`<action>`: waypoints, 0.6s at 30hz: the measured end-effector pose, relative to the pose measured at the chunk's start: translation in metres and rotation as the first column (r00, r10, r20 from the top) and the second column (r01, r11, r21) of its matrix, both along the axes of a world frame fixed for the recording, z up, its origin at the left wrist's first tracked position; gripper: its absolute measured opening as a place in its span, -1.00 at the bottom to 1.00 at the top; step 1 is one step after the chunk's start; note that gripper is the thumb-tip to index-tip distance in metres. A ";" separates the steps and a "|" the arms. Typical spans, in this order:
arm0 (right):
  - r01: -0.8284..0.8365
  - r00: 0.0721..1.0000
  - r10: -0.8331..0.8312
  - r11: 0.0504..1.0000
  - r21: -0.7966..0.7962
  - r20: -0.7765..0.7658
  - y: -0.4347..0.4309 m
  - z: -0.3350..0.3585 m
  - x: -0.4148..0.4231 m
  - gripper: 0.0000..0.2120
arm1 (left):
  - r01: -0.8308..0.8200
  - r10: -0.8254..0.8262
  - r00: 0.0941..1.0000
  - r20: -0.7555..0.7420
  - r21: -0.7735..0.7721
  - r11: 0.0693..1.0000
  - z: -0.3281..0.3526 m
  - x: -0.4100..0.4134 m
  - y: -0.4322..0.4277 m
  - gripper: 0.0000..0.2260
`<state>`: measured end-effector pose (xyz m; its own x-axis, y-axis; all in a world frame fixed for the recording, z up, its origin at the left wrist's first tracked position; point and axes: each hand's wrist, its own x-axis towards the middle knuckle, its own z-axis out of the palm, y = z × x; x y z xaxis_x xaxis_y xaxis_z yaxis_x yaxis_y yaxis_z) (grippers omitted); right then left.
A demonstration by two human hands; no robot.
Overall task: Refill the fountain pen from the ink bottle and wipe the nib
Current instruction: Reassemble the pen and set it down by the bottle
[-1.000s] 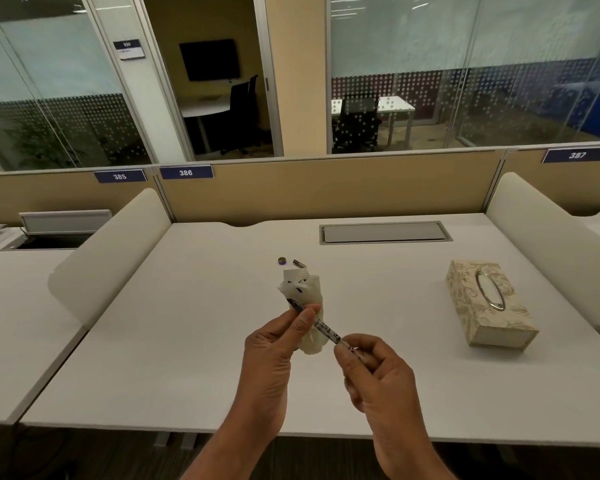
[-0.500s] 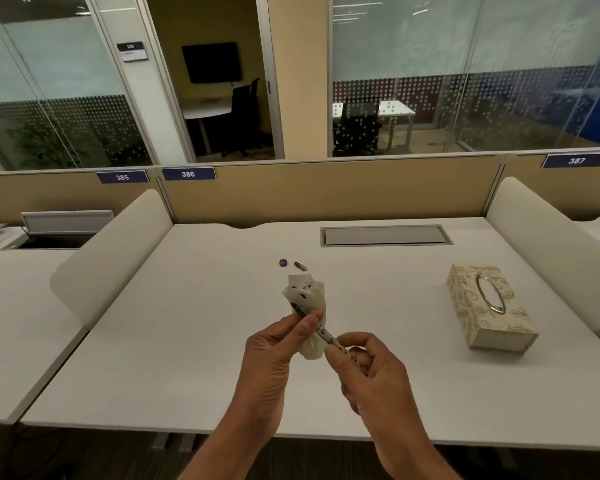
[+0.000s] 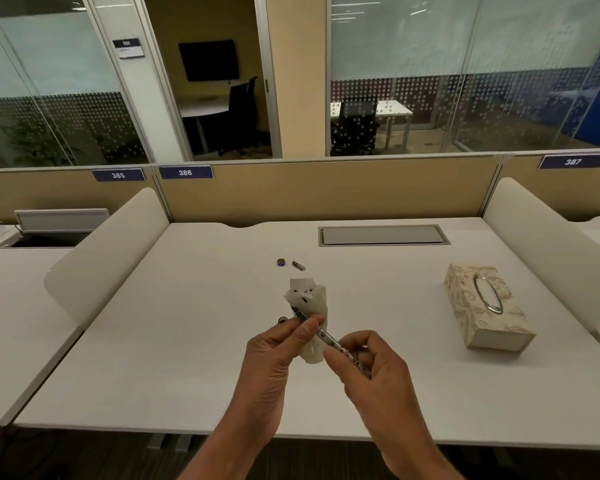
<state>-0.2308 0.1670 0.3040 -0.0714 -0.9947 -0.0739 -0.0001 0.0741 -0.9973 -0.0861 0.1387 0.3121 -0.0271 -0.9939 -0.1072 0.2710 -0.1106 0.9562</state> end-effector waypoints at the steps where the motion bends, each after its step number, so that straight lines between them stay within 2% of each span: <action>1: 0.024 0.999 -0.024 0.999 -0.029 -0.033 0.000 0.000 0.001 -0.88 | 0.002 -0.002 1.000 -0.001 0.002 1.000 0.000 0.000 0.000 -0.77; 2: 0.003 1.000 -0.003 1.000 -0.016 -0.007 0.000 -0.003 0.001 -0.86 | 0.003 -0.003 1.000 0.002 0.003 1.000 0.000 -0.001 0.000 -0.77; 4: -0.071 0.985 0.052 0.991 0.116 0.162 -0.002 0.001 0.001 -0.77 | -0.003 0.003 1.000 0.009 0.005 1.000 -0.002 -0.002 -0.001 -0.77; 5: -0.071 0.983 0.046 0.989 0.133 0.179 -0.002 0.004 0.001 -0.77 | -0.007 0.007 1.000 0.008 0.008 1.000 -0.003 -0.002 -0.002 -0.77; 8: 0.049 0.998 -0.050 0.998 -0.030 -0.039 -0.002 -0.001 0.002 -0.87 | -0.022 0.022 1.000 -0.008 0.015 1.000 -0.004 -0.002 -0.003 -0.76; 9: 0.050 0.999 -0.050 0.999 -0.002 -0.013 -0.002 -0.001 0.002 -0.87 | -0.020 0.020 1.000 -0.008 0.017 1.000 -0.004 -0.002 -0.004 -0.76; 12: -0.080 0.976 0.044 0.983 0.165 0.212 -0.004 0.003 0.000 -0.76 | -0.007 0.007 1.000 0.002 0.012 1.000 -0.005 -0.002 -0.003 -0.75; 13: -0.073 0.983 0.046 0.986 0.148 0.178 -0.004 0.002 0.000 -0.79 | -0.009 0.009 1.000 0.001 0.013 1.000 -0.005 -0.002 -0.003 -0.74; 15: 0.009 0.996 -0.011 1.000 -0.017 -0.088 -0.004 -0.002 0.000 -0.88 | -0.019 0.019 1.000 -0.010 0.015 1.000 -0.007 -0.002 -0.004 -0.73; 16: 0.029 0.989 -0.037 0.998 -0.058 -0.142 -0.003 -0.003 0.001 -0.90 | -0.022 0.022 1.000 -0.014 0.017 1.000 -0.007 -0.002 -0.004 -0.72; 17: 0.021 0.993 -0.026 0.999 -0.037 -0.118 -0.003 -0.005 0.002 -0.91 | -0.022 0.022 1.000 -0.015 0.017 1.000 -0.007 -0.002 -0.005 -0.71; 18: -0.003 1.000 0.004 1.000 0.023 -0.021 -0.004 -0.004 0.004 -0.88 | -0.021 0.021 1.000 -0.015 0.014 1.000 -0.007 -0.003 -0.005 -0.69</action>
<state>-0.2272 0.1632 0.3002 -0.0699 -0.9930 -0.0952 -0.0217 0.0970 -0.9951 -0.0888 0.1337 0.3050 -0.0081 -0.9926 -0.1210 0.2879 -0.1182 0.9503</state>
